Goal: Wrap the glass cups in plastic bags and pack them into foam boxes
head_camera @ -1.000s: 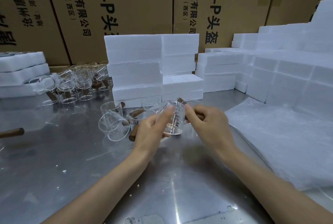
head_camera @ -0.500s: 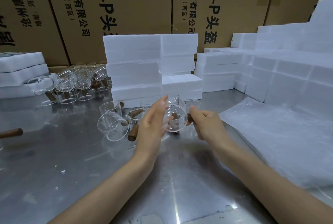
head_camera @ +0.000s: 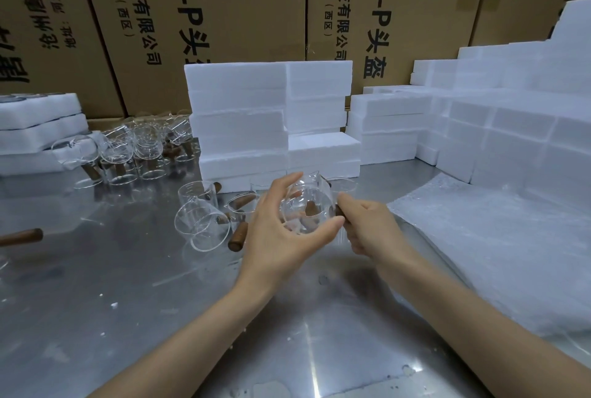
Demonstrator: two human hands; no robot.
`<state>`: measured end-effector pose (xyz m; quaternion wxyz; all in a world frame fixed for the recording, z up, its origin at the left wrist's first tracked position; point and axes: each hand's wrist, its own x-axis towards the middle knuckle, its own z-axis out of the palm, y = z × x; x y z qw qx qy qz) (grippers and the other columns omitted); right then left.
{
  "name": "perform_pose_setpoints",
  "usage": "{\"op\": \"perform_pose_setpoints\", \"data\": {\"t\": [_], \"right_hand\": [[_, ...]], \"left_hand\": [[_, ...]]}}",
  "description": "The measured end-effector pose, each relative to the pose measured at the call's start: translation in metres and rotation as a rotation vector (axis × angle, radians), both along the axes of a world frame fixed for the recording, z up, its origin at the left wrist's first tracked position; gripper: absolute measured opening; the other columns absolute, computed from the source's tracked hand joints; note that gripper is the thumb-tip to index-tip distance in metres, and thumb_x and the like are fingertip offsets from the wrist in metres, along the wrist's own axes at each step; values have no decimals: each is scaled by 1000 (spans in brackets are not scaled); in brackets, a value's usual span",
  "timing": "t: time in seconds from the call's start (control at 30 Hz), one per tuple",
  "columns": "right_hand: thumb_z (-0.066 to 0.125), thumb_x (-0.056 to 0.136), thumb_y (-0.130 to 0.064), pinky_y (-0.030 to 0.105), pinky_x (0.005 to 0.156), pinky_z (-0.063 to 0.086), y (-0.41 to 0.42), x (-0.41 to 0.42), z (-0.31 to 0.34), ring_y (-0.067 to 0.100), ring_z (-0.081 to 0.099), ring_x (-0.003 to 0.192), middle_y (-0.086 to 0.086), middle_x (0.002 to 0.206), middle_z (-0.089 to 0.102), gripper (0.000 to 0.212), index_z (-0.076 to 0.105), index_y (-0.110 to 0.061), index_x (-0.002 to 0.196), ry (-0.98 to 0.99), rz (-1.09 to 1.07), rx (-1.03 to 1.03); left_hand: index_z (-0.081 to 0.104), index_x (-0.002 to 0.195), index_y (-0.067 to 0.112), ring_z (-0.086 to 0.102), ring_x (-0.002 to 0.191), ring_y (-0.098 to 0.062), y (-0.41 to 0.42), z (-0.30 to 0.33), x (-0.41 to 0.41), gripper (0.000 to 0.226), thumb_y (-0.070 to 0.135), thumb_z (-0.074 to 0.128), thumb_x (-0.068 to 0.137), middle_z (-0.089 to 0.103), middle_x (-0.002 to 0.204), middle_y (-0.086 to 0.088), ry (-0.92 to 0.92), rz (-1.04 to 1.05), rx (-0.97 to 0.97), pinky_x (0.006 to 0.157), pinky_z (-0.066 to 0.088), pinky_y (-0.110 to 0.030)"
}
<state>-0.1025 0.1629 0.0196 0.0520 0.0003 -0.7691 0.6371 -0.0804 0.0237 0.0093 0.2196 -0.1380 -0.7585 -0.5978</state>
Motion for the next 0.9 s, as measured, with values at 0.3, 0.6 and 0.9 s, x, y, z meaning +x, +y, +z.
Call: {"op": "perform_pose_setpoints", "data": {"t": [0.3, 0.6, 0.9], "right_hand": [[48, 89, -32, 19, 37, 12, 11, -3, 2, 9, 14, 36, -9, 42, 19, 58, 47, -20, 32, -170, 173, -97], [53, 84, -51, 17, 33, 13, 13, -2, 1, 6, 14, 34, -10, 43, 18, 53, 52, -21, 41, -258, 295, -183], [49, 85, -33, 19, 38, 22, 4, -1, 0, 9, 22, 37, -8, 41, 27, 50, 54, -21, 37, -39, 95, 20]], "left_hand": [[45, 131, 53, 69, 87, -4, -23, 8, -10, 83, 44, 86, 60, 61, 113, 16, 22, -156, -215, 82, 52, -18], [60, 120, 44, 68, 76, -17, -29, 15, -11, 57, 50, 80, 67, 71, 94, 6, -81, -276, 4, 74, 53, -29], [74, 97, 40, 69, 77, -5, -8, 10, -1, 46, 65, 61, 60, 74, 83, 8, -178, -141, 342, 59, 51, -15]]}}
